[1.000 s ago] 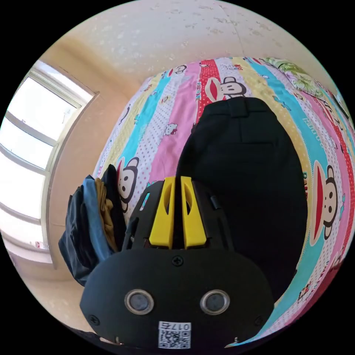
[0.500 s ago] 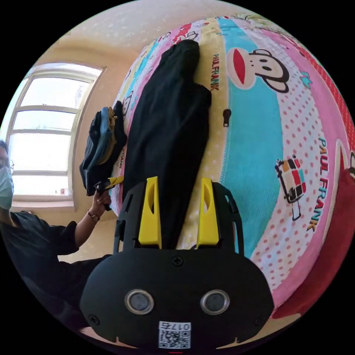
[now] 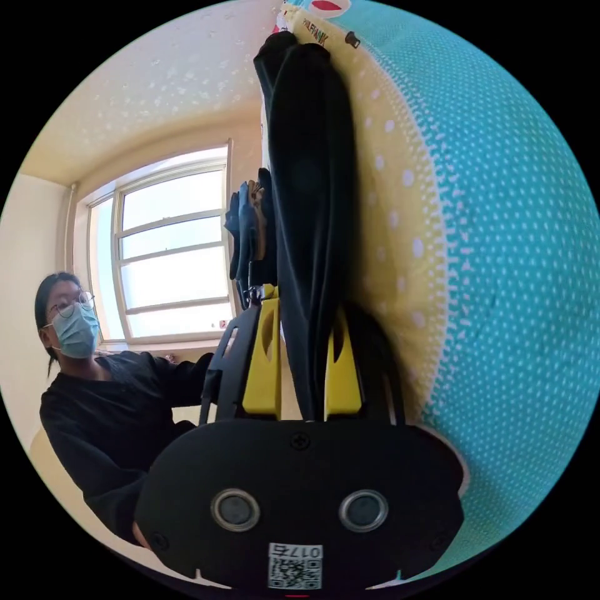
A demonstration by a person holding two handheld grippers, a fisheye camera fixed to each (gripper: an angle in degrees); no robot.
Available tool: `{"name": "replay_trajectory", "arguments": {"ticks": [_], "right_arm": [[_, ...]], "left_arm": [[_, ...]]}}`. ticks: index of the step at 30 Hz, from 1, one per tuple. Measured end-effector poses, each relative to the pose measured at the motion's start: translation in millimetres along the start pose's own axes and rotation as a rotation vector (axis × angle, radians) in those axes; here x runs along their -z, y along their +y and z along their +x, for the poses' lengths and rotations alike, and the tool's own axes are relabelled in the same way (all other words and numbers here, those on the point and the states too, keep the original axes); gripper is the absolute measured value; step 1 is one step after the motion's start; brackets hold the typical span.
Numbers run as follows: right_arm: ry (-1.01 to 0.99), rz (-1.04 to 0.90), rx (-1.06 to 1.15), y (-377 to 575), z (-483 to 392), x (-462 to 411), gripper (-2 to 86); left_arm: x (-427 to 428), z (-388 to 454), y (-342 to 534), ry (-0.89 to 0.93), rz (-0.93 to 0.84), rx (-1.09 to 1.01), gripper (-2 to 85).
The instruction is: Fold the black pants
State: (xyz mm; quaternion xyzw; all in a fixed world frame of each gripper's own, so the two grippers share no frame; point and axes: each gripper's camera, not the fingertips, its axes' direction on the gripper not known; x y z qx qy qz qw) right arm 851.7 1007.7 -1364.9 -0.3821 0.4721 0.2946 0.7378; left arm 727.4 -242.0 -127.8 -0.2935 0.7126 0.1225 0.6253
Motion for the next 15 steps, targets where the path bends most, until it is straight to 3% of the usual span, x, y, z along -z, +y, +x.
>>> {"name": "replay_trajectory", "arguments": {"ticks": [3,6,11,15], "right_arm": [[0.019,-0.028,0.023,-1,-12,1,1.5],[-0.035,-0.024,0.114,17,-48,7,0.2],[-0.081,0.017,0.334,69,-159,32,-0.4],[-0.082,-0.002,0.567,128,-282,61,-0.5]], "left_arm": [[-15,-4,-5,0.029,-0.054,0.009,6.3],[-15,10,14,0.101,0.011,-0.047,3.3],[-1,105,84,0.275,0.167,-0.284,3.1],[4,203,138,0.283,0.213,-0.457,3.7]]}}
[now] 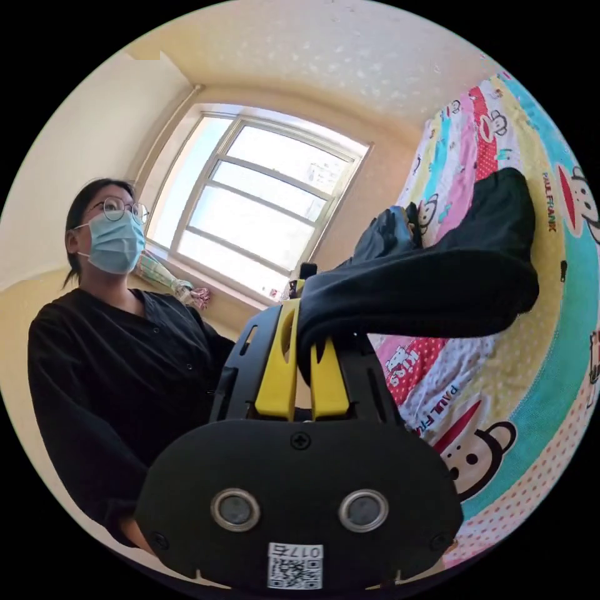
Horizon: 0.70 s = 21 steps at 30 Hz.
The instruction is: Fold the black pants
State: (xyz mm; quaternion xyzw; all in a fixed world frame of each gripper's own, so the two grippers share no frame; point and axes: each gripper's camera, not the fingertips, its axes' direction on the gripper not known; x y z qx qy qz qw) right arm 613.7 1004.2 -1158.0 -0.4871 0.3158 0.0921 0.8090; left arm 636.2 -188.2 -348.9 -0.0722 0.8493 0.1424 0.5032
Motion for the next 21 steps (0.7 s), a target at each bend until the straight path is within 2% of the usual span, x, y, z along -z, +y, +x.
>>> {"name": "replay_trajectory", "arguments": {"ticks": [5,8,11,13,16,19,21], "right_arm": [[0.039,-0.068,0.304,-24,-169,23,-0.6],[0.051,-0.066,0.492,-35,-259,39,-0.6],[0.087,-0.028,0.55,-54,-306,54,-0.6],[0.118,-0.014,0.567,-69,-309,62,-0.6],[0.177,-0.017,0.424,-107,-264,71,-0.6],[0.242,-0.029,0.269,-140,-181,71,-0.5],[0.359,-0.057,0.184,-163,-111,66,-0.5]], "left_arm": [[-46,171,0,-0.063,-0.001,-0.296,3.8],[-72,241,-8,-0.044,0.043,-0.408,3.9],[-95,274,-24,-0.089,0.105,-0.421,3.7],[-108,270,-39,-0.135,0.129,-0.383,3.5],[-123,221,-66,-0.193,0.171,-0.223,3.2],[-133,148,-94,-0.251,0.186,-0.054,3.2],[-141,102,-111,-0.305,0.173,0.033,3.2]]}}
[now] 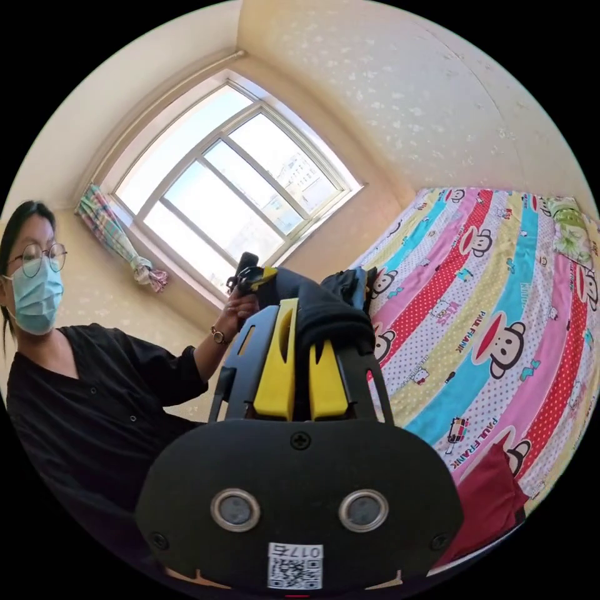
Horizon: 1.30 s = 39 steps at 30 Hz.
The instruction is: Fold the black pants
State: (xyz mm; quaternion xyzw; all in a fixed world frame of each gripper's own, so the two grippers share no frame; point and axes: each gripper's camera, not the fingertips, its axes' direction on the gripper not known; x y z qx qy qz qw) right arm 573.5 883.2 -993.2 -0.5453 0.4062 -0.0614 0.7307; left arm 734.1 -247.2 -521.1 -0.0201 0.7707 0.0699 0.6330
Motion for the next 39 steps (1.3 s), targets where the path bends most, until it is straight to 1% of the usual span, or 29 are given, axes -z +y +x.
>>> {"name": "replay_trajectory", "arguments": {"ticks": [2,3,6,8,9,11,12,13,14,15,16,17,18,19,21,22,24,26,28,29,30,32,33,34,35,36,37,38,39], "right_arm": [[0.044,-0.026,-0.087,-4,45,-19,-0.5],[0.05,-0.031,-0.118,-2,66,-29,-0.5],[0.098,-0.099,-0.153,32,101,-65,-0.3],[0.079,-0.131,-0.228,70,123,-84,0.1],[0.038,-0.153,-0.287,101,135,-96,0.5],[-0.039,-0.198,-0.389,153,148,-115,1.7],[-0.065,-0.264,-0.44,185,153,-129,3.5],[-0.053,-0.31,-0.462,201,155,-136,4.8],[0.009,-0.432,-0.521,230,162,-150,8.0],[0.1,-0.58,-0.584,256,171,-162,12.0],[0.144,-0.648,-0.606,267,175,-166,12.8],[0.203,-0.72,-0.627,280,181,-165,14.6],[0.219,-0.726,-0.633,281,185,-157,15.1],[0.214,-0.71,-0.637,280,188,-152,15.4],[0.156,-0.572,-0.681,262,210,-129,16.9],[0.139,-0.525,-0.688,257,217,-124,17.2],[0.081,-0.325,-0.741,244,255,-108,18.8],[0.016,-0.222,-0.797,242,290,-112,20.4],[-0.028,-0.205,-0.851,248,319,-132,21.3],[-0.061,-0.223,-0.894,256,331,-151,20.9],[0.007,-0.169,-0.91,263,330,-156,20.2],[0.081,-0.083,-0.912,271,318,-151,18.6],[0.064,-0.045,-0.916,277,311,-149,17.2],[0.011,-0.061,-0.922,280,310,-152,16.5],[-0.109,-0.107,-0.947,288,308,-164,15.2],[-0.125,-0.121,-0.985,295,302,-167,13.7],[-0.096,-0.114,-0.988,296,298,-164,12.9],[-0.058,-0.128,-0.974,292,291,-155,10.8],[-0.069,-0.181,-0.941,281,285,-149,9.1]], "left_arm": [[-32,-49,-11,-0.081,-0.03,0.066,3.3],[-38,-60,-10,-0.098,-0.031,0.073,3.3],[-66,-111,21,-0.175,-0.041,0.155,3.7],[-87,-150,77,-0.19,-0.059,0.221,3.9],[-92,-160,93,-0.188,-0.065,0.246,4.0],[-104,-191,162,-0.192,-0.08,0.347,5.1],[-107,-198,180,-0.202,-0.088,0.38,5.7],[-113,-213,214,-0.243,-0.121,0.463,7.4],[-120,-227,245,-0.293,-0.175,0.567,9.4],[-123,-233,258,-0.301,-0.208,0.614,10.7],[-127,-243,280,-0.304,-0.256,0.69,13.4],[-124,-247,294,-0.32,-0.261,0.747,14.7],[-121,-248,297,-0.33,-0.252,0.767,15.4],[-112,-246,298,-0.35,-0.213,0.775,15.7],[-99,-241,287,-0.38,-0.132,0.737,16.0],[-94,-239,274,-0.386,-0.08,0.692,16.1],[-91,-240,251,-0.374,-0.012,0.605,16.6],[-96,-255,224,-0.399,0.044,0.506,19.0],[-110,-283,212,-0.412,0.002,0.526,21.6],[-127,-307,211,-0.386,-0.078,0.568,22.1],[-137,-318,213,-0.364,-0.114,0.588,21.8],[-147,-314,226,-0.452,-0.041,0.562,19.4],[-149,-309,229,-0.467,-0.025,0.549,18.3],[-160,-303,234,-0.428,-0.078,0.536,16.2],[-174,-300,242,-0.394,-0.158,0.563,14.7],[-173,-293,244,-0.423,-0.136,0.559,14.0],[-171,-283,247,-0.451,-0.14,0.574,11.8],[-168,-278,249,-0.41,-0.163,0.617,9.9],[-166,-275,250,-0.38,-0.173,0.634,9.1]]}}
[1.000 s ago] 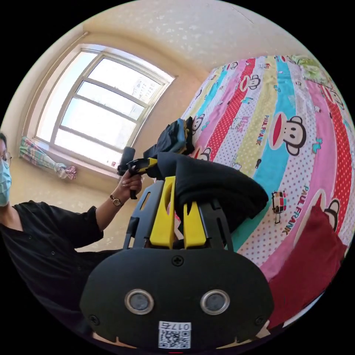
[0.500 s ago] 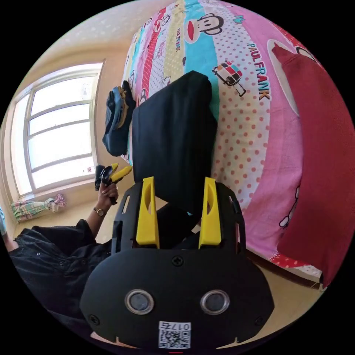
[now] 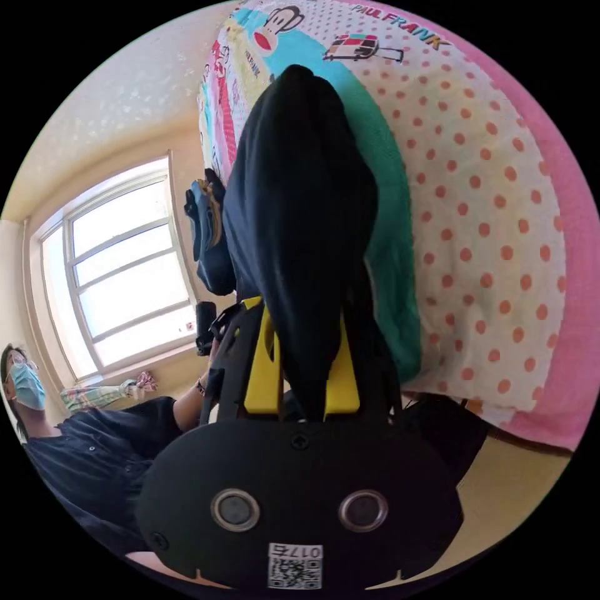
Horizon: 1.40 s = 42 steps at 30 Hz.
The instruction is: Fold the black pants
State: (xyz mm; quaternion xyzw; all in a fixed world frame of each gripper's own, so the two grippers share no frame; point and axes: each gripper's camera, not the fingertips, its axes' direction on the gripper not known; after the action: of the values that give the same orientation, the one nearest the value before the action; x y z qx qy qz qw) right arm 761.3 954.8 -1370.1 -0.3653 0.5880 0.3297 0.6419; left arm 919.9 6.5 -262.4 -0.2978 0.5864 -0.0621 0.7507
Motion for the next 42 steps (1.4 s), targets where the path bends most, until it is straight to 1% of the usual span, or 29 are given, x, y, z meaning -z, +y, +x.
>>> {"name": "replay_trajectory", "arguments": {"ticks": [2,3,5,7,9,10,12,14,15,17,18,20,22,24,25,26,27,28,29,30,31,32,34,36,37,39,40,41,42], "right_arm": [[0.007,-0.074,0.077,4,-27,11,7.4],[-0.023,-0.117,0.118,8,-46,21,6.8],[-0.062,-0.165,0.188,15,-81,33,6.7],[-0.061,-0.213,0.279,20,-126,36,6.6],[-0.042,-0.268,0.407,20,-189,25,6.6],[-0.041,-0.281,0.44,19,-204,19,6.7],[-0.049,-0.323,0.588,11,-269,-9,6.7],[-0.06,-0.34,0.711,2,-320,-36,6.6],[-0.074,-0.347,0.8,-5,-354,-57,6.6],[-0.105,-0.357,0.919,-22,-405,-91,6.6],[-0.119,-0.363,0.982,-36,-438,-114,6.6],[-0.12,-0.376,1.074,-58,-481,-152,6.7],[-0.097,-0.408,1.101,-89,-513,-197,7.1],[0.019,-0.418,1.075,-134,-533,-263,8.2],[0.071,-0.414,1.066,-144,-533,-281,8.6],[0.206,-0.391,1.027,-167,-527,-318,10.2],[0.381,-0.352,0.942,-191,-512,-350,11.1],[0.459,-0.332,0.88,-201,-502,-361,11.3],[0.578,-0.315,0.779,-216,-484,-375,11.2],[0.654,-0.319,0.739,-220,-468,-379,10.7],[0.681,-0.322,0.725,-218,-460,-379,10.2],[0.72,-0.332,0.704,-210,-443,-372,9.2],[0.8,-0.359,0.683,-188,-412,-354,8.1],[0.96,-0.4,0.608,-152,-354,-316,5.2],[0.999,-0.417,0.569,-142,-336,-305,4.4],[1.126,-0.52,0.303,-99,-252,-255,2.1],[1.144,-0.564,0.231,-85,-229,-242,1.8],[1.187,-0.672,0.082,-53,-182,-216,1.4],[1.261,-0.761,-0.056,-16,-140,-189,1.1]], "left_arm": [[23,8,11,0.106,-0.057,-0.013,8.1],[32,11,13,0.125,-0.074,-0.023,8.2],[73,28,21,0.193,-0.146,-0.094,8.8],[111,42,27,0.226,-0.162,-0.134,9.0],[153,54,34,0.216,-0.134,-0.163,9.0],[183,60,39,0.207,-0.092,-0.171,9.0],[237,64,47,0.201,0.018,-0.173,8.9],[315,67,55,0.176,0.227,-0.187,8.8],[336,69,57,0.161,0.284,-0.198,8.8],[413,79,56,0.075,0.496,-0.264,8.7],[431,81,55,0.051,0.543,-0.278,8.7],[488,82,39,-0.051,0.695,-0.316,8.8],[518,69,16,-0.11,0.771,-0.295,9.1],[536,42,-16,-0.124,0.819,-0.227,9.6],[541,14,-42,-0.099,0.83,-0.149,10.7],[541,-18,-70,-0.08,0.821,-0.029,11.9],[539,-35,-82,-0.063,0.814,0.052,12.6],[530,-70,-102,-0.03,0.799,0.194,13.4],[516,-102,-116,-0.008,0.751,0.327,13.5],[509,-116,-120,-0.001,0.716,0.395,13.0],[495,-135,-120,0.006,0.665,0.493,12.1],[490,-142,-110,0.01,0.71,0.483,9.7],[485,-146,-88,0.015,0.785,0.438,8.1],[470,-158,-73,-0.032,0.724,0.538,7.7],[454,-168,-66,-0.073,0.648,0.615,6.8],[422,-183,-62,-0.089,0.506,0.663,4.2],[395,-195,-65,-0.103,0.373,0.663,1.7],[365,-209,-71,-0.153,0.195,0.657,0.9],[351,-217,-73,-0.201,0.094,0.66,0.5]]}}
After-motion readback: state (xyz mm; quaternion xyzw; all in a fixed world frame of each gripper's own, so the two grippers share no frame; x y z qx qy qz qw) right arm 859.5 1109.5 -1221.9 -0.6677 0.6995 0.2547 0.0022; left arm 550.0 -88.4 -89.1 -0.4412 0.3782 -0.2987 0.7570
